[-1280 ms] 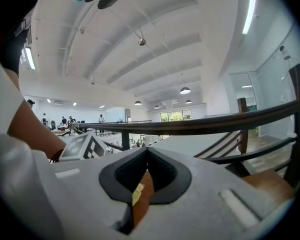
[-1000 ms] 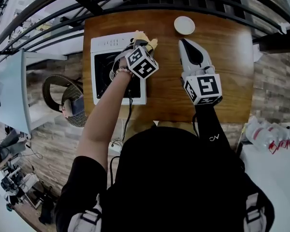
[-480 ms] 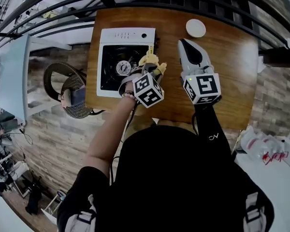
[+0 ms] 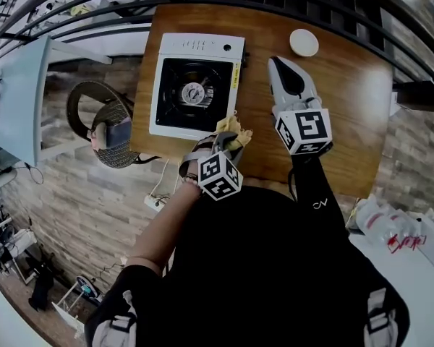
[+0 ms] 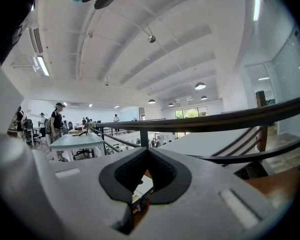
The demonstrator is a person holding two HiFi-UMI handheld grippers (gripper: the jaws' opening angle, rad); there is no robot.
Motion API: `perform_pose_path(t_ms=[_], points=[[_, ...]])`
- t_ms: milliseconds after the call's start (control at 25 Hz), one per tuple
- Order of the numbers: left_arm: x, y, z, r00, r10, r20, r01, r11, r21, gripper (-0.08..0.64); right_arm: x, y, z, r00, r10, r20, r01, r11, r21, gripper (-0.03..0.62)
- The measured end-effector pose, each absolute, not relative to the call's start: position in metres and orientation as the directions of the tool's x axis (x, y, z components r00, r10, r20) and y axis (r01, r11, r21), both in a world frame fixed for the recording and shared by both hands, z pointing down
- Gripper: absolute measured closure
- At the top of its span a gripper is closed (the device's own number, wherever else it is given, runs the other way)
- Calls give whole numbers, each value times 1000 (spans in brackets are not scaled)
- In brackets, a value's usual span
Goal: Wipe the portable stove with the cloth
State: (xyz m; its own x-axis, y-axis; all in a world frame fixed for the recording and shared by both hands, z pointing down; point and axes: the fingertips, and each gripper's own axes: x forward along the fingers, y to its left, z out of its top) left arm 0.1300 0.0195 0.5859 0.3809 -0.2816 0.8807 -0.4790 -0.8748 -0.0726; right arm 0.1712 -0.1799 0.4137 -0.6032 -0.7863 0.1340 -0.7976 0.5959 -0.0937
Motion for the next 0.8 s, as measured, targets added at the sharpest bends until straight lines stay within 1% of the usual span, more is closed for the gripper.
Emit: perform_pose_path(t_ms=[160,360,520,800], points=[[126,26,588,396,-275,876,-509,-860,-39,433,162,-177,412,-615,-777,132,-788,608,-95,591],[126,25,576,464,-302,833,-522,-853,-18,432,155,-166,420,-607,-781,145,-794,600,-93,591],[128,34,567,536,-295,791,-477,-879,-5,433,152,-151,419,-568,-809,152,-823,563,-77,591],[127,71,560,637,-221,738,-362,-931,34,432,149,-104,412,-458,-870,184,-887,461,-29,591]])
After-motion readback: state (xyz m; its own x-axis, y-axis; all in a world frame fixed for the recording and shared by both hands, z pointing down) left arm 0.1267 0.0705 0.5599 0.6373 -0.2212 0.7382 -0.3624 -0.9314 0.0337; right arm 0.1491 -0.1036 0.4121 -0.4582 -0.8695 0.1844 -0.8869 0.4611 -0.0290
